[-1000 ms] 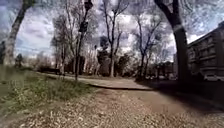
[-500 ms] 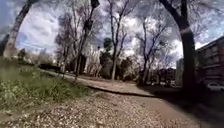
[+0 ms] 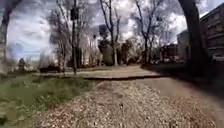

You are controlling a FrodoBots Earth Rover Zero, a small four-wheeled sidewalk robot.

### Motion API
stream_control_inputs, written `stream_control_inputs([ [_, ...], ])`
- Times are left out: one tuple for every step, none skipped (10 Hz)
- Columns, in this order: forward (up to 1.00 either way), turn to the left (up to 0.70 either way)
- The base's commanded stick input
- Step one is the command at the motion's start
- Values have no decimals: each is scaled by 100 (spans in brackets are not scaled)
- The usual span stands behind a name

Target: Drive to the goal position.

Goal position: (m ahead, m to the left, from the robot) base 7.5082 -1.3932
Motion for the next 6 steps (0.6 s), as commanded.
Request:
stream_control_inputs([
  [70, -35],
  [70, -30],
  [70, -22],
  [70, -13],
  [70, -5],
  [70, 0],
])
